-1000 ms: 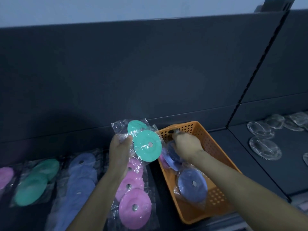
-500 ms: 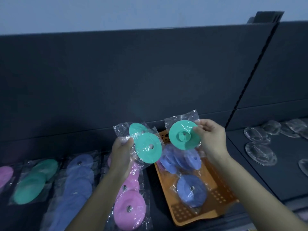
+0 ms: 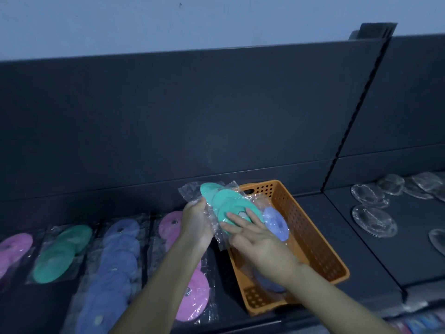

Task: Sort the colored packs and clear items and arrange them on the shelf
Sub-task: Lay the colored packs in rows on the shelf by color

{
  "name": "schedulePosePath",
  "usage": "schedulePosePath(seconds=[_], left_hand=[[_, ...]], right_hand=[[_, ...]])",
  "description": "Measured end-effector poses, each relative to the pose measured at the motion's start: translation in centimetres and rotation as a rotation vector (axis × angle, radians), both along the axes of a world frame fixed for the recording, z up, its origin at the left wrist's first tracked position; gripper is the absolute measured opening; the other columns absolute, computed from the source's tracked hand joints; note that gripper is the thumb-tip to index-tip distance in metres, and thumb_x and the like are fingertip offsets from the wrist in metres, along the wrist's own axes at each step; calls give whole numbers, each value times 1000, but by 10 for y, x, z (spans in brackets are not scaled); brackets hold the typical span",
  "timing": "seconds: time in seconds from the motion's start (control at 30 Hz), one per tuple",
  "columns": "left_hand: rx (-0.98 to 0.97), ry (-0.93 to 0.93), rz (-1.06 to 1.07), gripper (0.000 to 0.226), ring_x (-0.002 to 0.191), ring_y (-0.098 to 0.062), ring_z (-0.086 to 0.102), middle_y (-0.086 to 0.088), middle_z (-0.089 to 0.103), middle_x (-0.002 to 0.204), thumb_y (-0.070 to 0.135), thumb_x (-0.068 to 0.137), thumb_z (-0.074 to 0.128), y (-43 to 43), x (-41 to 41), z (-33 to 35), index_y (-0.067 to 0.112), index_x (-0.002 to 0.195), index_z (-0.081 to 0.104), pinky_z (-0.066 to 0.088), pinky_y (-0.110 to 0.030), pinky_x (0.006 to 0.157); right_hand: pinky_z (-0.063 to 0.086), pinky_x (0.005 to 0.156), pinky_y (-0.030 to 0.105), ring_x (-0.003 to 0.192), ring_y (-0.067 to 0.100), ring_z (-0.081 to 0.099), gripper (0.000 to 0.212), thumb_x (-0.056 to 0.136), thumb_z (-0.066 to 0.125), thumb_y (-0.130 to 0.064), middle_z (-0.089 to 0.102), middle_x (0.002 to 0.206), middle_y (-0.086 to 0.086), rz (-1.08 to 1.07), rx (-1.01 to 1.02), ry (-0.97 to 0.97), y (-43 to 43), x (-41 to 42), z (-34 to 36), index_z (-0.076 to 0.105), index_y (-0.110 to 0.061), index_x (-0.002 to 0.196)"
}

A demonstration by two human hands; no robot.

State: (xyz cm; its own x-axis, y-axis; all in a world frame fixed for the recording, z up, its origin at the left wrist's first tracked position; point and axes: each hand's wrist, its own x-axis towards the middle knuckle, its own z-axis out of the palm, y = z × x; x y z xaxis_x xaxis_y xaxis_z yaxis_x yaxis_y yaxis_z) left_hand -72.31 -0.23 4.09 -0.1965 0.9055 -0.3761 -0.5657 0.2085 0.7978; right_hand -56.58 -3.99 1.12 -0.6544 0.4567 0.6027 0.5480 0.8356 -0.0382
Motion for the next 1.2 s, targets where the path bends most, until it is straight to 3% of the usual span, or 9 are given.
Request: schedulePosePath(seconds=[0.17, 0.33, 0.43, 0.63, 0.8, 0.9, 1.03, 1.1, 1.2], left_hand=[[53, 8, -89, 34, 91, -36, 68, -19, 71, 100, 28, 95, 53, -7, 1, -1, -2, 100, 66, 55, -45, 83], [77, 112, -60, 23, 92, -32, 69, -21, 68, 108, -3, 86, 60, -16, 0, -4, -1, 108, 61, 58, -34, 67], [36, 253, 54, 31, 92, -28, 67, -16, 65, 107, -7, 85, 57, -18, -3, -5, 4, 114, 51, 58, -34, 65], [74, 310, 209, 28, 72, -21, 61, -14, 59, 91, -11, 83, 55, -25, -41, -1, 5, 103, 46, 54, -30, 57], [81, 308, 165, 37, 95, -30, 66, -17, 63, 112, -8, 84, 59, -38, -99, -10, 5, 118, 49, 57, -37, 68], [124, 285, 142, 37, 86, -25, 68, -18, 66, 109, -12, 83, 56, -48, -129, -13, 2, 117, 52, 55, -34, 65], [140, 234, 114, 39, 86, -31, 65, -25, 66, 106, -16, 80, 55, -62, -176, -17, -5, 118, 54, 53, -47, 84], [110, 226, 132, 35, 80, -29, 68, -20, 70, 100, -15, 80, 57, -71, -205, -21, -1, 112, 58, 57, -44, 77], [80, 248, 136, 28, 73, -23, 71, -12, 74, 87, -14, 81, 56, -89, -247, -29, 5, 101, 62, 57, -32, 57]], right_hand=[[27, 110, 55, 128, 27, 49, 9, 88, 58, -4, 62, 126, 9, 72, 37, -68, 3, 8, -3, 59, -8, 80], [28, 112, 52, 130, 27, 47, 13, 90, 55, -3, 61, 128, 8, 85, 24, -69, 3, 9, -5, 64, -6, 82], [35, 108, 53, 129, 30, 48, 11, 77, 65, 6, 61, 128, 11, 93, -23, -63, 1, 5, -5, 66, -4, 81], [42, 102, 51, 124, 33, 52, 36, 65, 68, 10, 60, 127, 14, -4, -194, 25, -4, -5, 3, 70, -3, 98], [38, 103, 24, 116, 22, 59, 34, 78, 64, 5, 62, 126, 9, -96, -375, 181, -4, -39, 11, 67, -5, 111], [30, 102, 12, 118, 16, 55, 34, 86, 60, -3, 62, 127, 6, -152, -469, 259, 0, -73, 16, 63, -6, 119], [22, 94, -6, 109, -1, 48, 39, 83, 58, 4, 61, 118, -4, -150, -560, 328, -5, -117, 16, 63, -7, 120], [26, 96, -2, 110, -3, 47, 39, 85, 57, 3, 58, 119, -8, -141, -579, 302, -8, -137, 12, 61, -8, 123], [34, 96, 11, 113, 17, 58, 35, 85, 58, 1, 64, 122, 4, -136, -599, 240, -13, -163, 2, 62, -4, 119]])
